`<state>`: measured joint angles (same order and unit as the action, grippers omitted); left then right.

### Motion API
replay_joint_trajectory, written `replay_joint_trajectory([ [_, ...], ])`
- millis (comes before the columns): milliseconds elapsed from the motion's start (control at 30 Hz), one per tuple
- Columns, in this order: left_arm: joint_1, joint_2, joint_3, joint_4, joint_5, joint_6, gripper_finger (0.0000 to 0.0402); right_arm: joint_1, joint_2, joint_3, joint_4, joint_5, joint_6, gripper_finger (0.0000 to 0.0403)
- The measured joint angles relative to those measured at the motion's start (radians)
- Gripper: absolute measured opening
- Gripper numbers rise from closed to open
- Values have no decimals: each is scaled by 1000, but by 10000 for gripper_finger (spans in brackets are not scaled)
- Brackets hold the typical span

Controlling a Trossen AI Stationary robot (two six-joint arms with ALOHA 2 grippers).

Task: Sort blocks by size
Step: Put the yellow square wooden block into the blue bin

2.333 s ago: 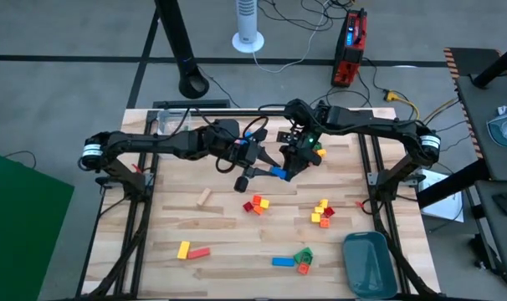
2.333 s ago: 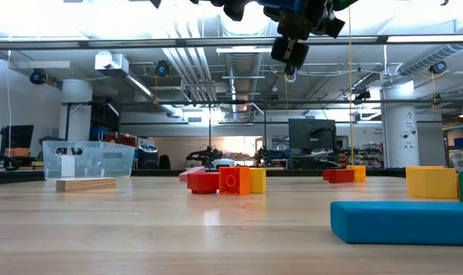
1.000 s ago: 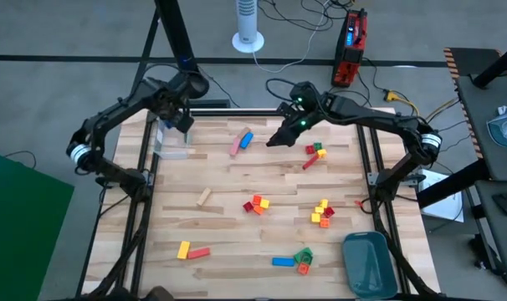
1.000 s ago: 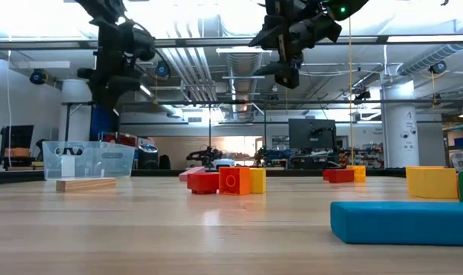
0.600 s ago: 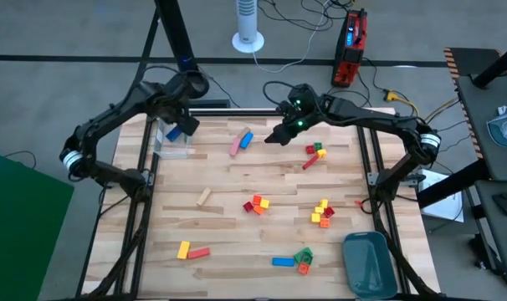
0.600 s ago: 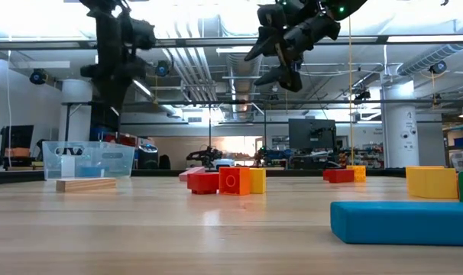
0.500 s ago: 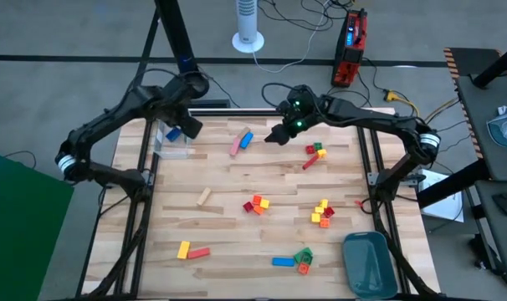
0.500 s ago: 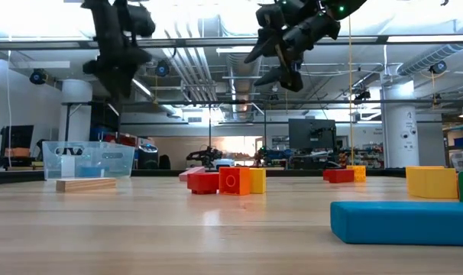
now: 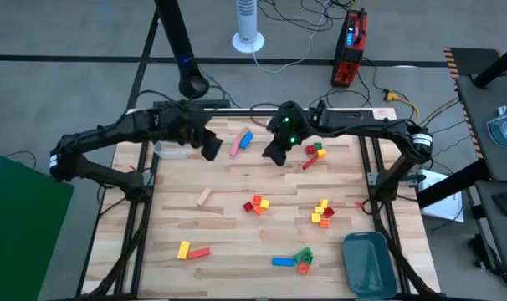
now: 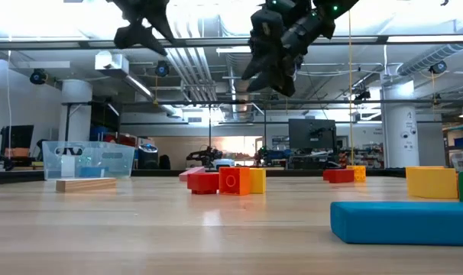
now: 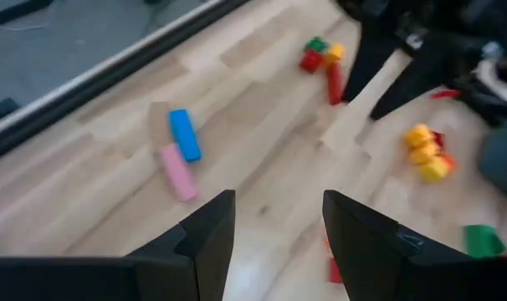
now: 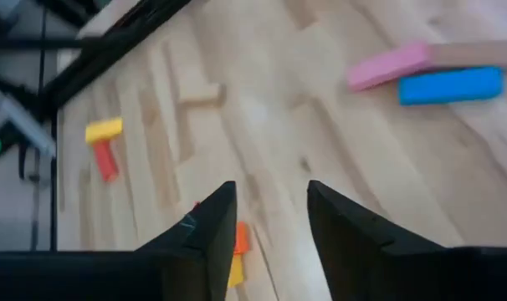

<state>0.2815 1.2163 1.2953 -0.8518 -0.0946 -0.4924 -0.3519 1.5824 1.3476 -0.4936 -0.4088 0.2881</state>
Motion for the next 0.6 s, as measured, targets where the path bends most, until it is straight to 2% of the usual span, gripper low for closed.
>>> replay_joint_trajectory([
  [167, -57, 24, 0, 7, -55, -85, 168, 74, 5, -4, -8, 1, -100, 93],
  [400, -70, 51, 0, 21, -126, -239, 168, 178, -5, -24, -138, 27, -158, 47],
  [600, -71, 64, 0, 46, -143, -270, 168, 241, -10, -33, -256, 97, -78, 26],
])
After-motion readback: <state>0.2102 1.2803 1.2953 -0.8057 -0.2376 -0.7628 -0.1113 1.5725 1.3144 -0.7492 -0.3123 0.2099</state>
